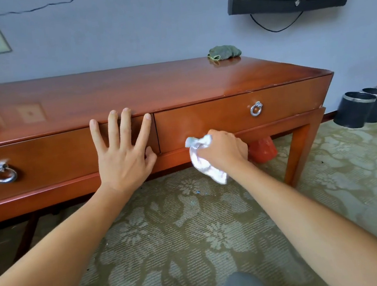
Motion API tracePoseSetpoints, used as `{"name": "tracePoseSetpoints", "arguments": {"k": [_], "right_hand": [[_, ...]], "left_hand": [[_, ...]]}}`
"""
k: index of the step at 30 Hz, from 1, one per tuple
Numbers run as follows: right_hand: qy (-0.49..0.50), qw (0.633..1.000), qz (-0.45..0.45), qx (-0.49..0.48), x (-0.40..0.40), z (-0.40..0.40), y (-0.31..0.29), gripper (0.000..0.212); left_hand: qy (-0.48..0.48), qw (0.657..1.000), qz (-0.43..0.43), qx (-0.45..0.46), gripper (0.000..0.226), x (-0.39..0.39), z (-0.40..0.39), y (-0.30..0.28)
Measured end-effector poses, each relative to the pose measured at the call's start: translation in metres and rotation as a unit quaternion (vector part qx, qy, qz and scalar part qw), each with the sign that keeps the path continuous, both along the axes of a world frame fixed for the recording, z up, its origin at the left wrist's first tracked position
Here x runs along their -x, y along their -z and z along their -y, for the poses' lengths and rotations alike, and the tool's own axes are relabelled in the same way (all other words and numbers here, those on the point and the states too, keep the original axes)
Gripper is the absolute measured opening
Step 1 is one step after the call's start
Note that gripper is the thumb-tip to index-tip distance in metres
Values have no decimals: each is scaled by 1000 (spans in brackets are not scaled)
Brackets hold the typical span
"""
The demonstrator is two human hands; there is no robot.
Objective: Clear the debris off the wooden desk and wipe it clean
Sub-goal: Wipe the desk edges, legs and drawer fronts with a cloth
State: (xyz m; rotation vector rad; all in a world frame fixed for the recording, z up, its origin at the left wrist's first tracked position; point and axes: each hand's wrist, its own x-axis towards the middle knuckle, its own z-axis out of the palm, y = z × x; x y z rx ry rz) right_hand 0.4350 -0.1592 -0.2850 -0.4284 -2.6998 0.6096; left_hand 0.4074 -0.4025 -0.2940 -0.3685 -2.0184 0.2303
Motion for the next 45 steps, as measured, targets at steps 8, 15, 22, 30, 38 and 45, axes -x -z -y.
{"name": "tracePoseSetpoints", "arguments": {"k": [8, 15, 22, 30, 38, 45], "right_hand": [[87, 930, -311, 172, 8, -17, -17, 34], [-196, 916, -311, -159, 17, 18, 7, 54], [-61, 950, -307, -15, 15, 43, 13, 35], [96, 935, -309, 142, 28, -17, -6, 35], [-243, 908, -262, -219, 15, 2, 24, 59], [68, 965, -254, 24, 23, -53, 20, 38]], "left_hand": [[43, 994, 78, 61, 77, -16, -12, -22], [108, 990, 91, -3, 68, -21, -7, -29], [96, 992, 85, -20, 64, -25, -14, -33], [59, 993, 104, 19, 68, -29, -15, -35], [46, 992, 116, 29, 69, -28, -13, -35], [15, 992, 115, 50, 78, -29, -22, -29]]}}
